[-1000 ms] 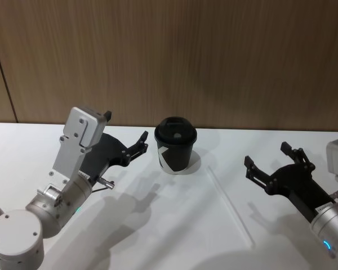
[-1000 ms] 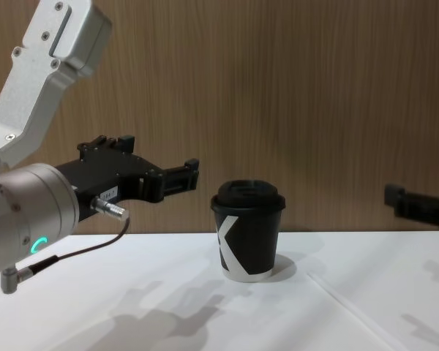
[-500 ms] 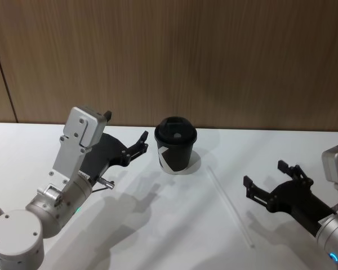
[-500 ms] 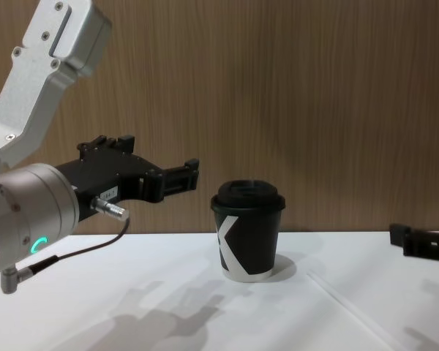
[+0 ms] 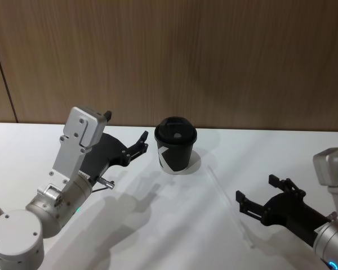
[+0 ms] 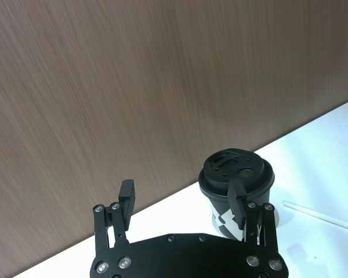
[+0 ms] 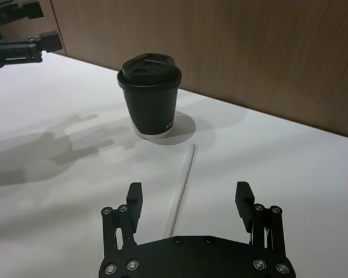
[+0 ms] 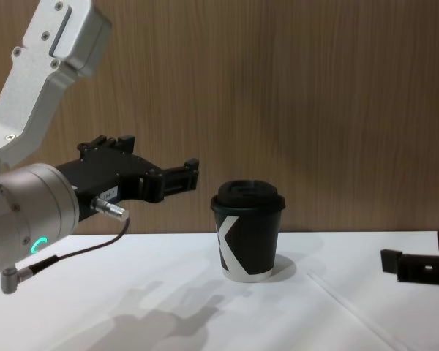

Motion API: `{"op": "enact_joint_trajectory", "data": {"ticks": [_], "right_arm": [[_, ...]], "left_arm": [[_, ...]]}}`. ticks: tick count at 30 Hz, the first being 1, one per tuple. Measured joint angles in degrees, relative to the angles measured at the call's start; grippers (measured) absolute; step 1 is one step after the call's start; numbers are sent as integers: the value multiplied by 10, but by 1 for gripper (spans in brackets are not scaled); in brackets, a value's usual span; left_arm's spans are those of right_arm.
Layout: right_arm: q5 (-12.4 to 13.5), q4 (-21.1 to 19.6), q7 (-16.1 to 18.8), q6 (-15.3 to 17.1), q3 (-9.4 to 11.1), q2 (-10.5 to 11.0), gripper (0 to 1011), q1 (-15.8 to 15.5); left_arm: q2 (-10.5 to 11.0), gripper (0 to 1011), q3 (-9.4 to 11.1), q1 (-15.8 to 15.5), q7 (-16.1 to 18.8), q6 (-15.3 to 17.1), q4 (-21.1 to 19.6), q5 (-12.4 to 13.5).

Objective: Pick up the straw with one hand, pass it to the other hand, and insert it into the cup.

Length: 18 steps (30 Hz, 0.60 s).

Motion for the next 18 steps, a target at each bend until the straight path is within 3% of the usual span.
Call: {"op": "enact_joint_trajectory", "data": {"ticks": [18], "right_arm": [[-17, -14, 3, 41, -30, 12, 1001, -6]], "left_arm": [[0, 1003, 0, 0, 0, 0, 0, 0]]}}
